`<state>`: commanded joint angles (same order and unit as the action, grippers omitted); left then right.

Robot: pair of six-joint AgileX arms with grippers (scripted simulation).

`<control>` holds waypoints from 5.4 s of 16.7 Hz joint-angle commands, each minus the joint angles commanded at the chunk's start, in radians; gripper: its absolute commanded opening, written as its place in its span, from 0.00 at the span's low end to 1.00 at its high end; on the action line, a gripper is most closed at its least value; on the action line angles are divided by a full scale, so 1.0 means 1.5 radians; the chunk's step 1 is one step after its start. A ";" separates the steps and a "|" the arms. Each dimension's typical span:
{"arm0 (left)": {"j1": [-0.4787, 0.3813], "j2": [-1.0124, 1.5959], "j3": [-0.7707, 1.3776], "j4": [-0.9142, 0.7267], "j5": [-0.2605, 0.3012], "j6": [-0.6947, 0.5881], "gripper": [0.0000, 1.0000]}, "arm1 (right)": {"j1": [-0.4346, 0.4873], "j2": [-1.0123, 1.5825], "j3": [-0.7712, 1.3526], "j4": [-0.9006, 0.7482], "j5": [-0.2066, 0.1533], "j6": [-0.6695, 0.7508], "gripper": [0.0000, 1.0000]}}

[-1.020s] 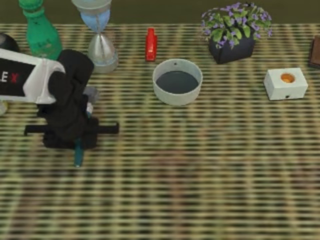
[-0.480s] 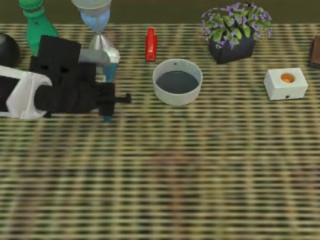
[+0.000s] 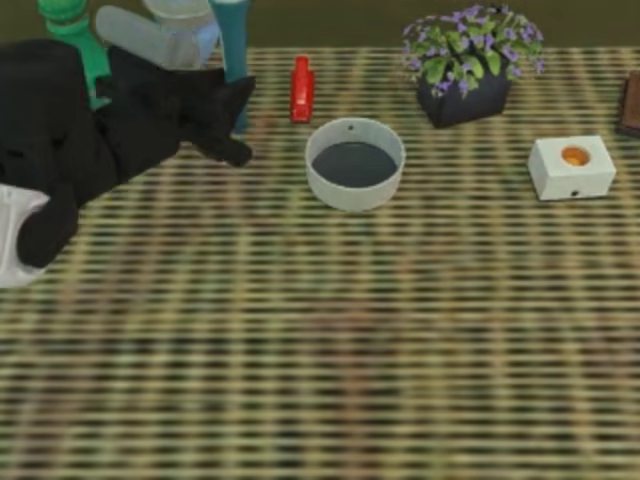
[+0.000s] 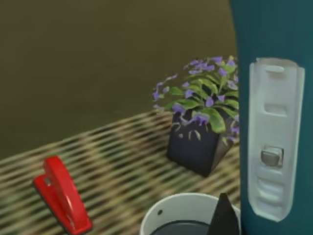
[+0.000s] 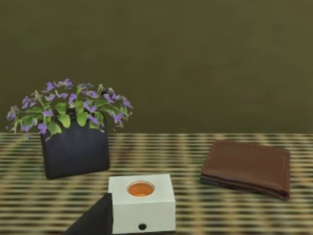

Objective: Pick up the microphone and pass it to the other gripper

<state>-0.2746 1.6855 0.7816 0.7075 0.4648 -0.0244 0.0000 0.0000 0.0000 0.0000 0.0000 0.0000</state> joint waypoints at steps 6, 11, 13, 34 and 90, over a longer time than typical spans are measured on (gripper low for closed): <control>0.007 -0.053 -0.029 0.101 0.048 0.028 0.00 | 0.000 0.000 0.000 0.000 0.000 0.000 1.00; -0.008 -0.051 -0.027 0.104 0.036 0.028 0.00 | 0.000 0.000 0.000 0.000 0.000 0.000 1.00; -0.042 -0.052 -0.029 0.116 0.000 0.027 0.00 | 0.000 0.000 0.000 0.000 0.000 0.000 1.00; -0.232 -0.073 -0.046 0.181 -0.202 0.013 0.00 | 0.011 0.023 0.019 0.012 -0.014 -0.002 1.00; -0.232 -0.073 -0.046 0.181 -0.202 0.013 0.00 | 0.381 1.088 0.722 0.348 -0.270 -0.041 0.00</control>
<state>-0.6231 1.5756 0.7125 0.9792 0.1612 -0.0052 0.5714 1.6324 1.0827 0.5219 -0.4049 -0.0612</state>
